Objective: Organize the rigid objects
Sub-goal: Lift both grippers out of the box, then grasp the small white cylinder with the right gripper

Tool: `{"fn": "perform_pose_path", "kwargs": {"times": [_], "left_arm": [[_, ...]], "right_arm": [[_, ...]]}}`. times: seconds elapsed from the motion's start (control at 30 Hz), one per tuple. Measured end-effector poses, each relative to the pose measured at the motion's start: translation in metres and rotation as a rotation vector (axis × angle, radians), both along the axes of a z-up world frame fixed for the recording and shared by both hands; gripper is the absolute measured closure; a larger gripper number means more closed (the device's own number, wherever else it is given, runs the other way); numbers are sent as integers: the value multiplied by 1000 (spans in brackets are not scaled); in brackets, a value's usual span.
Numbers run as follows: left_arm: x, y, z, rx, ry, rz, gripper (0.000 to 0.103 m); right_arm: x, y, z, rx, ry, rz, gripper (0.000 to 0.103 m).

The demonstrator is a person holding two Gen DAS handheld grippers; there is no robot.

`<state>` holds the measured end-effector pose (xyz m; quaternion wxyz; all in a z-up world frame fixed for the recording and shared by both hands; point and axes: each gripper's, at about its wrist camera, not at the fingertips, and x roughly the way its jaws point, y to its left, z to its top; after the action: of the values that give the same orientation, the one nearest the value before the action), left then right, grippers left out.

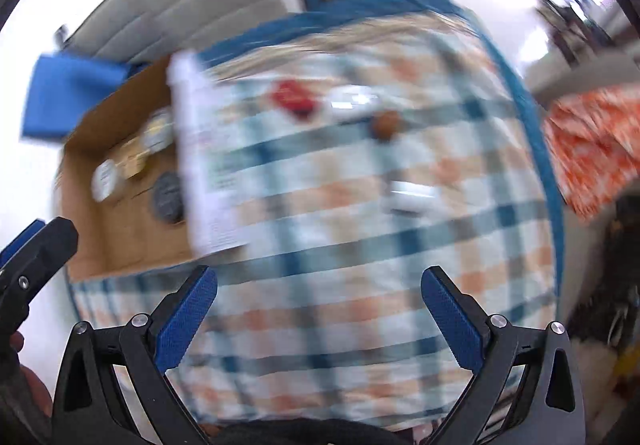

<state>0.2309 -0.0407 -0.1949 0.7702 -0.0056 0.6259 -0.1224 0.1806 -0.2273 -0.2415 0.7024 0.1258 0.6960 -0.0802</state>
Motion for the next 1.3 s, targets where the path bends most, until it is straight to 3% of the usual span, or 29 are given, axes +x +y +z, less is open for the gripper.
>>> {"fn": "perform_pose_path", "kwargs": {"times": [0.2,0.47,0.53,0.57,0.6,0.63,0.7,0.8,0.9,1.1,1.23,1.3], "left_arm": [[36,-59,-66,65,88,41,0],[55,-86,-127,154,170,53,0],[58,-87,-138,167,186,59,0],[59,-87,-142,169,194,62,0],[61,-87,-145,168,202,67,0],[62,-87,-147,164,209,71,0],[67,-89,-150,155,220,77,0],[85,-91,-156,120,250,100,0],[109,-93,-165,159,273,123,0],[147,-103,-169,126,303,137,0],[166,-112,-183,164,316,120,0],[172,-116,-197,168,344,106,7]], "right_arm": [[12,-73,-60,17,63,-118,0],[33,-90,-154,80,166,-151,3],[35,-89,-168,101,183,-149,16],[36,-88,-175,105,199,-147,32],[36,-88,-179,100,207,-147,37],[37,-88,-179,91,194,-149,38],[39,-89,-172,67,167,-126,57],[46,-93,-164,69,154,-97,57],[58,-102,-158,32,142,-71,57],[82,-111,-149,-4,112,-52,57],[100,-112,-151,-1,106,-66,57],[107,-111,-154,-4,106,-65,57]]}}
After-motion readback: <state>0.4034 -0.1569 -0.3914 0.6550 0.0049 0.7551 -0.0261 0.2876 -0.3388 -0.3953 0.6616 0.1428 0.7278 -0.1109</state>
